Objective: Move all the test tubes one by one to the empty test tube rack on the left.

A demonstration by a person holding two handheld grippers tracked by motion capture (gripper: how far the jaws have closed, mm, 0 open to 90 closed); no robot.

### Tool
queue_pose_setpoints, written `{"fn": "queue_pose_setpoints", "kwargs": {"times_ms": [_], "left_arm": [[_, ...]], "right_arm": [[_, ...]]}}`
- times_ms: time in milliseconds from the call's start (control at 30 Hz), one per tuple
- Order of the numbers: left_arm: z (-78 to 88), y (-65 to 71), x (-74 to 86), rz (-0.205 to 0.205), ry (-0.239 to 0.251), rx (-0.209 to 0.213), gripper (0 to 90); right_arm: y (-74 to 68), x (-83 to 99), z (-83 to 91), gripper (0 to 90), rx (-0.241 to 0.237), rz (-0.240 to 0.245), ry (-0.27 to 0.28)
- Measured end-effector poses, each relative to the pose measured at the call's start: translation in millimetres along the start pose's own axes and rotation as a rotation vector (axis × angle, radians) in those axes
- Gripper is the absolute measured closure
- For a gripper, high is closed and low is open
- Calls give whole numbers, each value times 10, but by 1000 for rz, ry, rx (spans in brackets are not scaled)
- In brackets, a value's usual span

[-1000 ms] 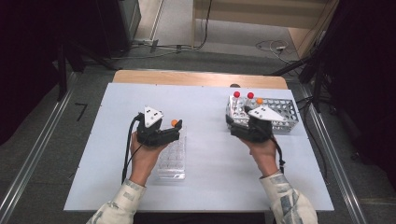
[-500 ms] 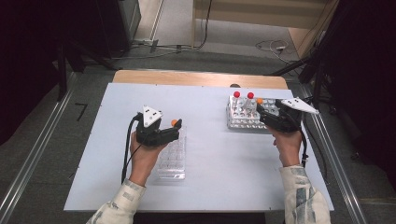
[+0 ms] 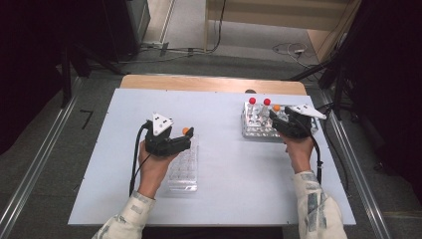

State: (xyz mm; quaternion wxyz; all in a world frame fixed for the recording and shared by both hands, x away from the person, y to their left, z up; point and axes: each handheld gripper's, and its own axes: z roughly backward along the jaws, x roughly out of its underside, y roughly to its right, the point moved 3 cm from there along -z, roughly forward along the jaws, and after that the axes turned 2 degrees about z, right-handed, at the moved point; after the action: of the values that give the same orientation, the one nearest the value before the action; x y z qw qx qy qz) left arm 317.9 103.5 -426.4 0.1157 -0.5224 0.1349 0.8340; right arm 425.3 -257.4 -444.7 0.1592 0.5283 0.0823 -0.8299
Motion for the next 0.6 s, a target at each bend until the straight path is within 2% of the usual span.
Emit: {"fn": "queue_pose_setpoints", "kwargs": {"times_ms": [333, 600], "left_arm": [[-4, 9, 3, -1, 1, 1, 236], [-10, 10, 10, 1, -2, 1, 235]], "right_arm": [[-18, 81, -156, 472, -16, -2, -29], [-37, 131, -222, 595, -24, 8, -44]]}}
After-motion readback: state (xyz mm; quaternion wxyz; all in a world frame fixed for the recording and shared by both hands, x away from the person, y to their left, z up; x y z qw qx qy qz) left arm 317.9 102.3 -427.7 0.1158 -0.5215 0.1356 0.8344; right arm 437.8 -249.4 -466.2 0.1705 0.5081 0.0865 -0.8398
